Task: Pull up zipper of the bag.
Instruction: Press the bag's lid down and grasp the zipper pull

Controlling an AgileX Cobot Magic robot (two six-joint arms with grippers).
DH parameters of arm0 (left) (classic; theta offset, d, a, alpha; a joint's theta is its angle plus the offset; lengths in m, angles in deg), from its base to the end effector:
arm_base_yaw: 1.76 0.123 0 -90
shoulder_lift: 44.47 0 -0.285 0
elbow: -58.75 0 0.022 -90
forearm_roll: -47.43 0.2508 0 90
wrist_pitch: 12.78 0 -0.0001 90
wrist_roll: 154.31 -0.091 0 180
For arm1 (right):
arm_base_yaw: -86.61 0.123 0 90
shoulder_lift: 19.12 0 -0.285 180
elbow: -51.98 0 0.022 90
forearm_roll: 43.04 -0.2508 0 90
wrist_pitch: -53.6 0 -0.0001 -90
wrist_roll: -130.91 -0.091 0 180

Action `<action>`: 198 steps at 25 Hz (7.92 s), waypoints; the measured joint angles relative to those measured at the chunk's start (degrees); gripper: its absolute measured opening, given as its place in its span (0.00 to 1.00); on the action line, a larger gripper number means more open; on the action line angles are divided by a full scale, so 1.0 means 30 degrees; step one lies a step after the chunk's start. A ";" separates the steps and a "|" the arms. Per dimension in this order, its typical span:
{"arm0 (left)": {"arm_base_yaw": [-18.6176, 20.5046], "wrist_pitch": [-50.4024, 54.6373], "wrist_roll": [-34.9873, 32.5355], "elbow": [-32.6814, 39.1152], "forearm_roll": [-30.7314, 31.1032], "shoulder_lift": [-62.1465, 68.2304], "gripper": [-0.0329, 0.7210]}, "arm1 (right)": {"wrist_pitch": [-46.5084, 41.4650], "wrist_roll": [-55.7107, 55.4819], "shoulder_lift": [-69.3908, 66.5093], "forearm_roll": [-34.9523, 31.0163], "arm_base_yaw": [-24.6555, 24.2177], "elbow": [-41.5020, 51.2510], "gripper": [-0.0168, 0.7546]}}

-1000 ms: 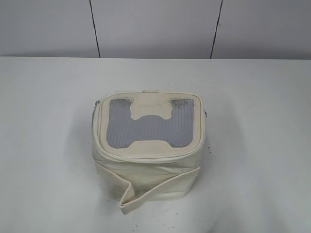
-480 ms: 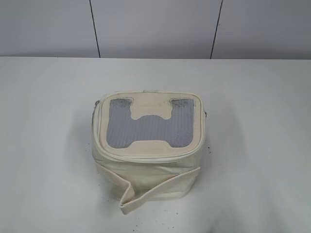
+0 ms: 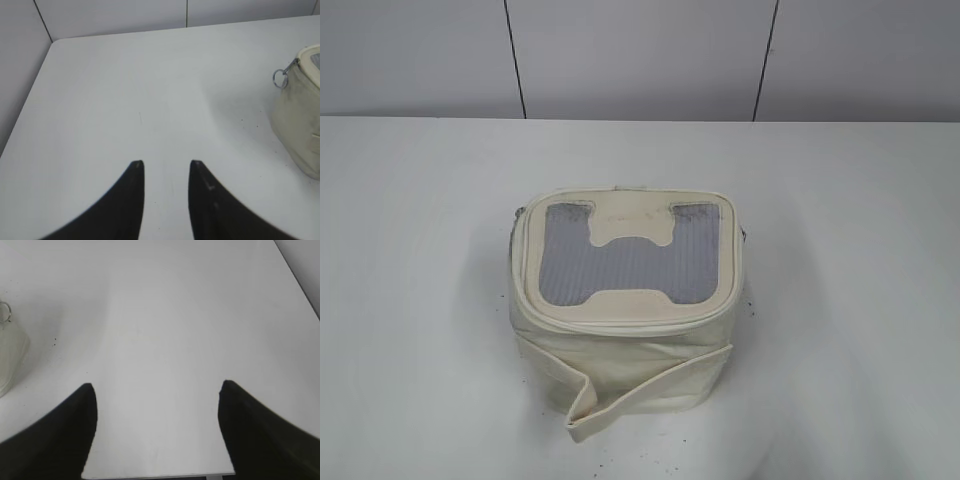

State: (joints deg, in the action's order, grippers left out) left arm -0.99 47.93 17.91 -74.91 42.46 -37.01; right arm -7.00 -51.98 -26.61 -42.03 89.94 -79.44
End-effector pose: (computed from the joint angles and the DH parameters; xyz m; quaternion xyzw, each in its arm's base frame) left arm -0.0105 -0.0070 0.2883 0.0540 0.8386 -0.0029 0.5421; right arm -0.0054 -0.0017 0.2775 -0.0029 0.8511 0.0197 0.5246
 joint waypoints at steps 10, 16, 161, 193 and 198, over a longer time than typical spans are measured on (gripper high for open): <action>-0.0715 -0.2466 0.0000 -0.0734 -0.1303 0.3174 0.36 | 0.2494 0.0102 -0.3081 -0.0621 0.0336 -0.0428 0.78; -0.0715 -0.6507 -0.0067 -0.0881 -0.3698 0.7680 0.36 | 0.6328 0.1446 -0.8807 -0.0744 0.2758 -0.1568 0.78; -0.9042 -1.1255 -2.1313 -0.8315 -0.4165 3.1681 0.30 | -0.3243 1.6627 -4.3110 -1.0934 0.9765 -2.8262 0.07; -0.9341 -0.6018 -1.1200 -0.8496 -0.3648 2.9958 0.04 | -0.3355 1.5638 -4.3273 -1.0941 1.0076 -2.8980 0.07; -0.9327 -0.4664 -1.0439 -0.8496 -0.4195 2.9269 0.04 | -0.3355 1.5361 -4.3273 -1.0632 1.0088 -2.9035 0.07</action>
State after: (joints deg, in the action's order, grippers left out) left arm -28.97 33.94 -13.41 -100.40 29.87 50.79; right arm -17.06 -5.90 -156.43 -73.93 120.20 -166.54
